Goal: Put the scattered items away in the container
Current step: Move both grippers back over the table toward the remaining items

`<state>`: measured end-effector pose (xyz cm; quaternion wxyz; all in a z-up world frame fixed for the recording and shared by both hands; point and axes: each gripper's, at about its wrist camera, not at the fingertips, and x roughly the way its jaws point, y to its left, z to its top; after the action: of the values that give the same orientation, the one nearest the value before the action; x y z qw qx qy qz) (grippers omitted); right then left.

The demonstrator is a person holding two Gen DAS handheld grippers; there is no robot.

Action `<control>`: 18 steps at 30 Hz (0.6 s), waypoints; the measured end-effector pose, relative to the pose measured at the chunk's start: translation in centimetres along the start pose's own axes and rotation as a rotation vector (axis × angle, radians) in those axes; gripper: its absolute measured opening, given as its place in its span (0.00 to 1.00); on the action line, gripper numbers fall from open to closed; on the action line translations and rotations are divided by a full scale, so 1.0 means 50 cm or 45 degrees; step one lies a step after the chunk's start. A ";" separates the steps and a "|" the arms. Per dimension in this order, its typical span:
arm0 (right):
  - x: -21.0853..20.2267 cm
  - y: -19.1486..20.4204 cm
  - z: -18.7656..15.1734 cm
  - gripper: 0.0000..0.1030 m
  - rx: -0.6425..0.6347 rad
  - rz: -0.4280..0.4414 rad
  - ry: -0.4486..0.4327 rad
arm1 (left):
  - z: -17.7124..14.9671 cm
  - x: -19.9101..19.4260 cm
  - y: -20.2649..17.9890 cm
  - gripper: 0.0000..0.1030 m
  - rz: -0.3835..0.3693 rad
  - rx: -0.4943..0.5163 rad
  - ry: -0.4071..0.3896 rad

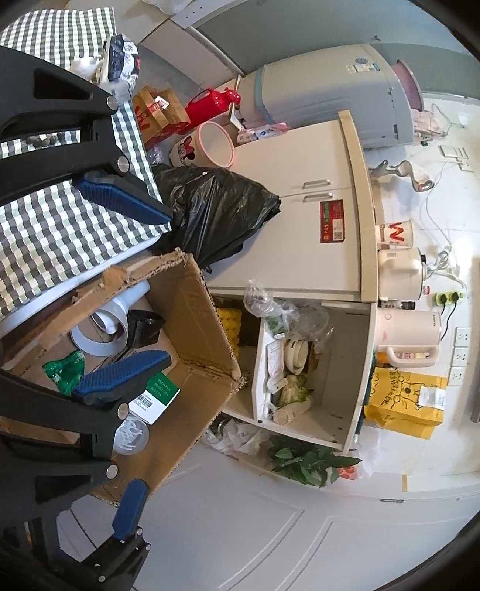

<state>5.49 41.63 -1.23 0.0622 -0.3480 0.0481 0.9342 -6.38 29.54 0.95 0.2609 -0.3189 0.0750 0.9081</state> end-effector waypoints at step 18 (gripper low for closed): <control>-0.031 0.081 0.016 0.96 -0.042 -0.050 -0.116 | -0.029 -0.097 0.099 0.90 0.128 -0.074 -0.082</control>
<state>5.55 37.62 0.57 0.0769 -0.3069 0.0229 0.9484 -4.99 22.81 2.67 0.2079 -0.2929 0.0561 0.9316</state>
